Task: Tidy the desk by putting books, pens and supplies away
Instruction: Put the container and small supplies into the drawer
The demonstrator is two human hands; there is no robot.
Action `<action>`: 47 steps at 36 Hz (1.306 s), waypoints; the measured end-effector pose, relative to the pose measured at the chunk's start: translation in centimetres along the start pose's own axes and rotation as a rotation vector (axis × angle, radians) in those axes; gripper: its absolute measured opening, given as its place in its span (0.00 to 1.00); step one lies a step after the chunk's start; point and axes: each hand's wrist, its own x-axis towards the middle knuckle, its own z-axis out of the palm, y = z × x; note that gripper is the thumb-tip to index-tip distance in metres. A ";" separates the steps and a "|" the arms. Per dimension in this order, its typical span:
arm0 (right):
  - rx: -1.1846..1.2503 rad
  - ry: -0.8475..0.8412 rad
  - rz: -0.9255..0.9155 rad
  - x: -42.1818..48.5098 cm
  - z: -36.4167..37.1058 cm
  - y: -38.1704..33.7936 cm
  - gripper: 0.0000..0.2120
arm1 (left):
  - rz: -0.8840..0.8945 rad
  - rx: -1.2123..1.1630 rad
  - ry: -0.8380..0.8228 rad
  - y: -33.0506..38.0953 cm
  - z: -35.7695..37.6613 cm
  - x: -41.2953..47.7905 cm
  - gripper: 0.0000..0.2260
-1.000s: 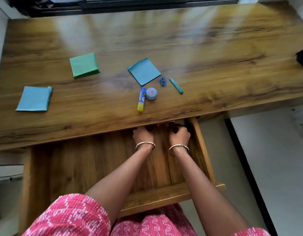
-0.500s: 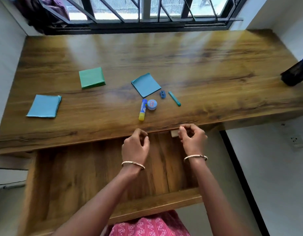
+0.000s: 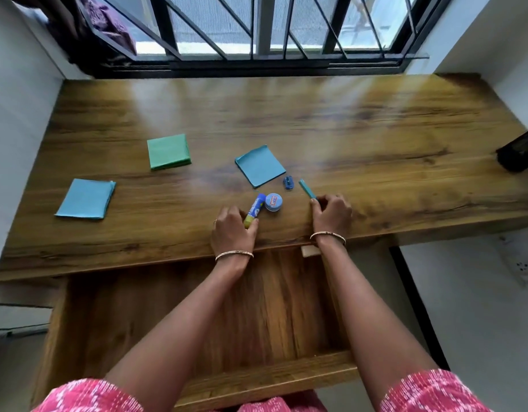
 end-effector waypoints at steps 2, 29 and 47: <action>0.036 -0.004 0.015 -0.6 -0.5 0.3 0.09 | 0.003 -0.043 0.016 -0.4 -0.1 -0.5 0.12; -0.476 -0.228 0.023 -16.0 0.0 7.9 0.05 | -0.491 -0.383 -0.511 -4.0 9.5 -10.7 0.16; -0.451 -0.362 0.037 -13.3 1.0 8.1 0.12 | -0.335 -0.345 -0.344 -2.1 6.8 -9.0 0.08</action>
